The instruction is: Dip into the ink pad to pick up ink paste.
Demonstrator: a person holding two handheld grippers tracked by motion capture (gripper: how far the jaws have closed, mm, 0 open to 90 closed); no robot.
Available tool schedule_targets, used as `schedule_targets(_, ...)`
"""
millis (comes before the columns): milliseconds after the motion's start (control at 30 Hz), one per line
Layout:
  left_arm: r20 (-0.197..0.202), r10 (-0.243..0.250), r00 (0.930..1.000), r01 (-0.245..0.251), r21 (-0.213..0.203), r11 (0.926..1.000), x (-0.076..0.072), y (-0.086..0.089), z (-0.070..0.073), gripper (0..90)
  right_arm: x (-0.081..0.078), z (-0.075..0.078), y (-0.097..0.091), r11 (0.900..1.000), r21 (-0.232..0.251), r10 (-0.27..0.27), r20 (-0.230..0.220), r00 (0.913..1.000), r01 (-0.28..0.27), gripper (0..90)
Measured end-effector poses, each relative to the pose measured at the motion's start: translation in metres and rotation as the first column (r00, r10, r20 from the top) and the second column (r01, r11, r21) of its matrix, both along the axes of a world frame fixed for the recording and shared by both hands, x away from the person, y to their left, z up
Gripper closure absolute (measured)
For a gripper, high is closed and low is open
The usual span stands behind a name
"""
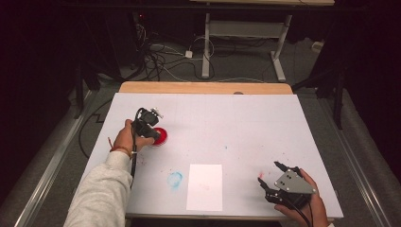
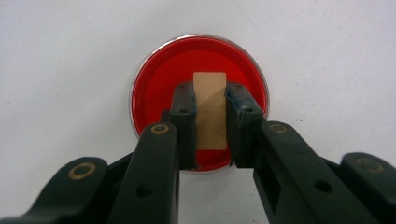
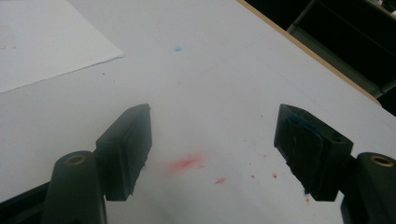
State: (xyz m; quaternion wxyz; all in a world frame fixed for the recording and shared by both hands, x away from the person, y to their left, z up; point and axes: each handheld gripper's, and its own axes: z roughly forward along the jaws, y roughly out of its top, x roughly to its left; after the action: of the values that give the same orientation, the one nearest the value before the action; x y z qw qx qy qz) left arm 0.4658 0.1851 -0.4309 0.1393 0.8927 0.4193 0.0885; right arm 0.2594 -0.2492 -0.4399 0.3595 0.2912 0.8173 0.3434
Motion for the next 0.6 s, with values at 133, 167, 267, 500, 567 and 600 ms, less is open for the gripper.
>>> schedule_targets(133,-0.002,0.01,0.9999,-0.01,-0.001,0.9999,0.0007,-0.0002,-0.001,73.6,0.0001,0.0,-0.0003,1.0,-0.001,0.001,0.001,1.0,-0.001,28.3)
schedule_targets(167,-0.004,0.018,0.9998,-0.018,-0.009,0.9998,0.0012,0.0004,-0.0018,73.4,0.0,0.0,-0.0003,1.0,0.0,0.002,0.0,1.0,-0.002,28.3)
schedule_targets(267,-0.005,0.019,0.9998,-0.019,-0.002,0.9998,0.0015,-0.0009,-0.0029,73.5,0.0002,-0.0001,-0.0001,1.0,-0.001,0.002,0.0,1.0,-0.002,28.3)
schedule_targets(500,-0.016,0.004,0.9999,-0.004,-0.014,0.9999,0.0031,0.0014,-0.0037,73.7,0.0002,-0.0001,-0.0001,1.0,0.0,0.002,0.0,1.0,-0.002,28.3)
schedule_targets(567,-0.019,0.005,0.9998,-0.005,-0.029,0.9996,0.0037,0.0033,-0.004,73.7,0.0002,-0.0001,-0.0003,1.0,0.001,-0.001,-0.001,1.0,0.001,28.3)
schedule_targets(600,-0.02,0.004,0.9998,-0.005,-0.031,0.9995,0.0038,0.0038,-0.0039,73.7,0.0003,-0.0001,-0.0005,1.0,0.001,-0.001,-0.002,1.0,0.001,28.3)
